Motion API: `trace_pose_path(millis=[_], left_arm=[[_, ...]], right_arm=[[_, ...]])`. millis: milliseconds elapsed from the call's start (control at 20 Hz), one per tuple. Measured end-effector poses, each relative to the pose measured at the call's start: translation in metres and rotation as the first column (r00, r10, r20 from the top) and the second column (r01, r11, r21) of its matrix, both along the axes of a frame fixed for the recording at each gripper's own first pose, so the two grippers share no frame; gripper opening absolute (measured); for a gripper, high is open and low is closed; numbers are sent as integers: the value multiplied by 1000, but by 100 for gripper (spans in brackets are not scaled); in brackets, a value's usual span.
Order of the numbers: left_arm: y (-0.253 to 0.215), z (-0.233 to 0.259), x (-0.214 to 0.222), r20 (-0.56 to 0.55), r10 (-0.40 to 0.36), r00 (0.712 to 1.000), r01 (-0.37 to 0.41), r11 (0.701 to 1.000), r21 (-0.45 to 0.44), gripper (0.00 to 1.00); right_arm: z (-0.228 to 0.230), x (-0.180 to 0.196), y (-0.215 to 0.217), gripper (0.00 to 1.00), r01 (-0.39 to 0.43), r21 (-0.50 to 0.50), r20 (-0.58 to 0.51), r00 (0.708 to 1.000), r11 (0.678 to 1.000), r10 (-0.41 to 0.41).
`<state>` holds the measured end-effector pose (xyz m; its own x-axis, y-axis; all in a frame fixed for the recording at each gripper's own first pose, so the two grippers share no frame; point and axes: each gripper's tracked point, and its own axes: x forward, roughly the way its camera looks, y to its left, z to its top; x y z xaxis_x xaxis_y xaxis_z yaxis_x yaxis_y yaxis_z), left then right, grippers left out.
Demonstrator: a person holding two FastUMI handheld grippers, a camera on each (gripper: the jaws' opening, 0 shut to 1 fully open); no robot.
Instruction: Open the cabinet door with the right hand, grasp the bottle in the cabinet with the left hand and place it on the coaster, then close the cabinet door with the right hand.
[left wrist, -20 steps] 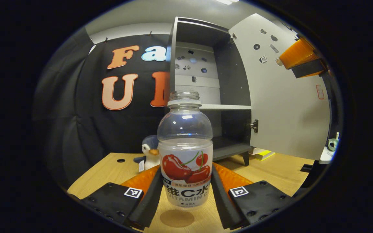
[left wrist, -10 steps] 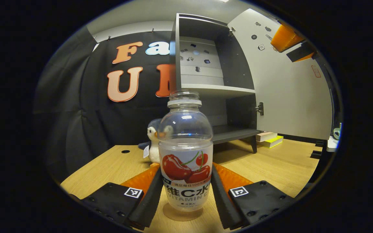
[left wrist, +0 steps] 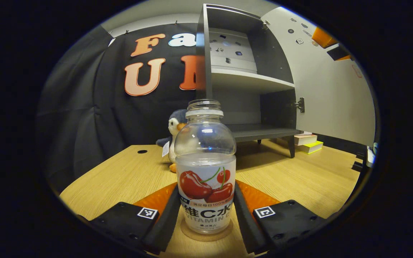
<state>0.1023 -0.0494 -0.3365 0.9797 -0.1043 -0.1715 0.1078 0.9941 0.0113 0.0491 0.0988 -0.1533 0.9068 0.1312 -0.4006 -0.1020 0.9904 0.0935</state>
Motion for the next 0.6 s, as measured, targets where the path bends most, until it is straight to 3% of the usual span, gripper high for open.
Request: trace_pose_path(millis=[600], left_arm=[[5, -9, 11, -1, -1, 1000, 1, 999, 41, 83]], right_arm=[[-13, -2, 3, 95, -17, 12, -35, 999, 1000, 17]])
